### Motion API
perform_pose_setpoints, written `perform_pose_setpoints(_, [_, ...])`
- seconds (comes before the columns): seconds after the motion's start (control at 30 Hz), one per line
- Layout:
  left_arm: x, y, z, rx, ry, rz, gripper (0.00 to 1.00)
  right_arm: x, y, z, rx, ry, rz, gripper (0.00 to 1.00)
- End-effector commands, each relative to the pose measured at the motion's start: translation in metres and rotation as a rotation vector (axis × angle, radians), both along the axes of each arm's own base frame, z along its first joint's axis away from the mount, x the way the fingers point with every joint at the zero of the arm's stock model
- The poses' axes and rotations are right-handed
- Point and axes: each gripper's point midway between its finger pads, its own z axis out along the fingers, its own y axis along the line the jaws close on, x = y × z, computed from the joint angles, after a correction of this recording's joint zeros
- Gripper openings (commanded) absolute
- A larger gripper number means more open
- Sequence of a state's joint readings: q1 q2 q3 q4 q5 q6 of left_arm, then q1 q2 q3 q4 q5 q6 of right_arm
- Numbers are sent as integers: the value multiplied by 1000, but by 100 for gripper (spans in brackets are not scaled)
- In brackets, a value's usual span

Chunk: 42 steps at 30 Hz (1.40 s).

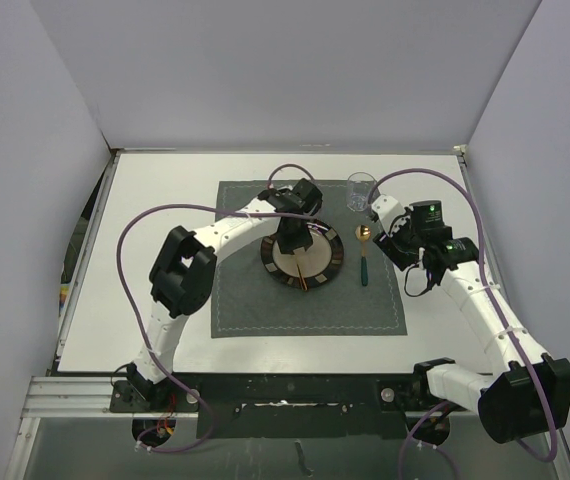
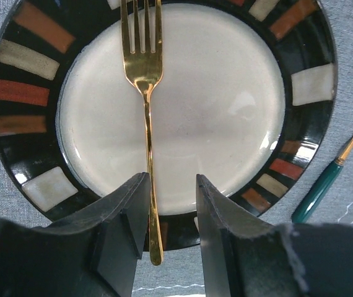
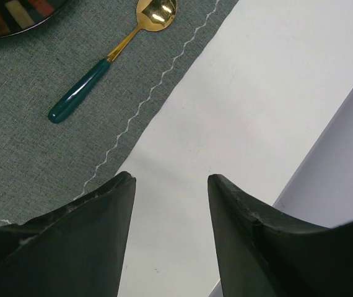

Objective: Set the dinner table for one person
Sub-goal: Pick up the fork from the napkin.

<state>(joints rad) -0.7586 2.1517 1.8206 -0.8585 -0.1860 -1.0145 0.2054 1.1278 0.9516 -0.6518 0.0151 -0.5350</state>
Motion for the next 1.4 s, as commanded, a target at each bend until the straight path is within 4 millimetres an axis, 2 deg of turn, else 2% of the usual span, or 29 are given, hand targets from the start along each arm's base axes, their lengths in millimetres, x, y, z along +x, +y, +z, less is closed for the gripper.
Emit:
perform_pose_setpoints(0.0, [5,-3,-10,14,1,-3,34,4,3,10,6,-56,11,52])
perform_pose_setpoints(0.6, [15,11,-33,37,33,22,34,2,1,3,-2,-42,1,52])
perform_pose_setpoints(0.97, [16,8,-39,34,47,12,33,2,0,1,-5,-44,-3,52])
perform_pose_setpoints(1.2, [14,7,-41,32,50,8,27,2,0,-1,-7,-44,-3,52])
perform_pose_setpoints(1.37, [12,6,-42,31,52,8,14,3,-1,0,-10,-47,-4,52])
